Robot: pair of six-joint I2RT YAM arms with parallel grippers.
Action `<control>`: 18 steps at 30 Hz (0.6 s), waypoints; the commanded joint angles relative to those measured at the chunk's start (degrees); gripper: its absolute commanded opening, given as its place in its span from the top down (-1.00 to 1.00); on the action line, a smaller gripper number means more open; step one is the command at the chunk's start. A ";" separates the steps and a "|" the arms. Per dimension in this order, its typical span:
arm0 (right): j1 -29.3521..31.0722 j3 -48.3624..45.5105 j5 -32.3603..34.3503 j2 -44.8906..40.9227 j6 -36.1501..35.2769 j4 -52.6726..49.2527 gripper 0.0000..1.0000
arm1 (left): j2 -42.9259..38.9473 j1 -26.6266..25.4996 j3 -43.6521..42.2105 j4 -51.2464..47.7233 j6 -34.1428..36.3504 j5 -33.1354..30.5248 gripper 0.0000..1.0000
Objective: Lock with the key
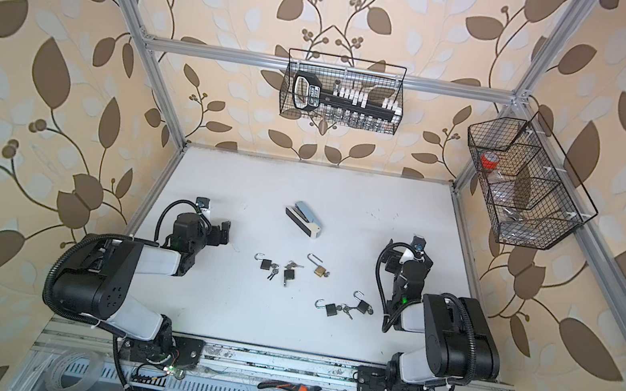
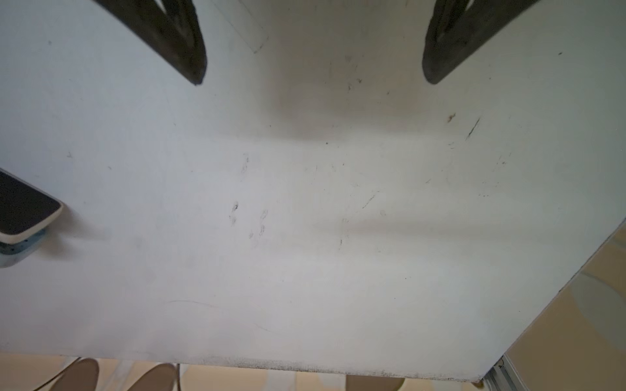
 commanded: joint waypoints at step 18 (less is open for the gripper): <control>0.18 0.69 1.03 -0.41 -0.46 1.48 -0.99 | -0.69 0.59 1.18 0.62 0.36 1.50 -0.98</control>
